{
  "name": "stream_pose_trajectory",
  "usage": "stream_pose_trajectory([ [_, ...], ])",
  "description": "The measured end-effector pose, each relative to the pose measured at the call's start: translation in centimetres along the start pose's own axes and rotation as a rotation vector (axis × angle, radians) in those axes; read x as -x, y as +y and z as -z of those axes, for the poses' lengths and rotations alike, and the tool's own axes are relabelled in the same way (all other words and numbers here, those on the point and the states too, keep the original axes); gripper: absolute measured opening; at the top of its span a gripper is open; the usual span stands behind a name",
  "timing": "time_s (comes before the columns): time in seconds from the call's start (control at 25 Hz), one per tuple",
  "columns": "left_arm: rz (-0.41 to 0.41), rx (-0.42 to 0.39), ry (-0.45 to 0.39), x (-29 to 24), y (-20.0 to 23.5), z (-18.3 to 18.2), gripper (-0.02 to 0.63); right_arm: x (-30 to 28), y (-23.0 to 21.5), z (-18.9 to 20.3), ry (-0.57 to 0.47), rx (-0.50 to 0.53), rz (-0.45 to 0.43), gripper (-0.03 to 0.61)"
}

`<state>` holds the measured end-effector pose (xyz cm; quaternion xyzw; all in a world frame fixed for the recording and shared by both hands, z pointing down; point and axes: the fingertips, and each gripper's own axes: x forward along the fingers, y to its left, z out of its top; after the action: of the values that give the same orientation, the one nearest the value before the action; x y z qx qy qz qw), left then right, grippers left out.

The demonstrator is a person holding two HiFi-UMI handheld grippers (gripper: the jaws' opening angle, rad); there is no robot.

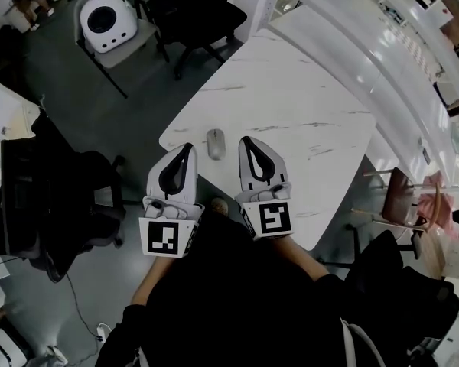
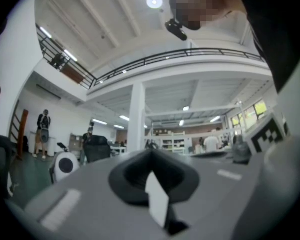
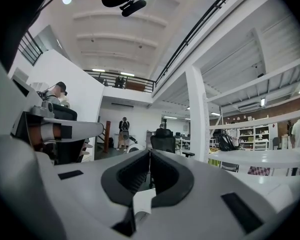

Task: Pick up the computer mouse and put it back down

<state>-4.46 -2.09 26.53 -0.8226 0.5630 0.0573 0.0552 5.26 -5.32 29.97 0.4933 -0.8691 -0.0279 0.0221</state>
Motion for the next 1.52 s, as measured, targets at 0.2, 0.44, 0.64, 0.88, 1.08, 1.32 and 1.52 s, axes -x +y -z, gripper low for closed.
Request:
stream_pose_trajectory([
  [0.2, 0.015, 0.001, 0.056, -1.1, 0.8, 1.2, 0.008, -1.4, 0.0, 0.6, 0.023, 0.001, 0.002, 0.02],
  [0.44, 0.044, 0.034, 0.079, -2.3, 1.9, 1.8, 0.008, -3.1, 0.7, 0.3, 0.02, -0.012, 0.017, 0.02],
  [0.64, 0.068, 0.06, 0.091, -3.1, 2.5, 2.9, 0.008, -4.1, 1.0, 1.3, 0.053, -0.014, 0.027, 0.02],
  [0.88, 0.091, 0.084, 0.133, -4.3, 2.9, 5.2, 0.008, -5.6, 1.3, 4.0, 0.108, -0.042, 0.036, 0.021],
  [1.08, 0.08, 0.105, 0.174, -4.6, 3.7, 7.9, 0.008, -6.5, 1.6, 7.1, 0.165, -0.055, 0.025, 0.021],
  [1.32, 0.061, 0.132, 0.209, -4.9, 4.6, 11.2, 0.008, -6.8, 1.5, 11.3, 0.241, -0.073, 0.03, 0.021],
  [1.52, 0.055, 0.132, 0.233, -4.9, 4.8, 13.1, 0.008, -6.5, 2.1, 15.5, 0.331, -0.109, 0.017, 0.023],
])
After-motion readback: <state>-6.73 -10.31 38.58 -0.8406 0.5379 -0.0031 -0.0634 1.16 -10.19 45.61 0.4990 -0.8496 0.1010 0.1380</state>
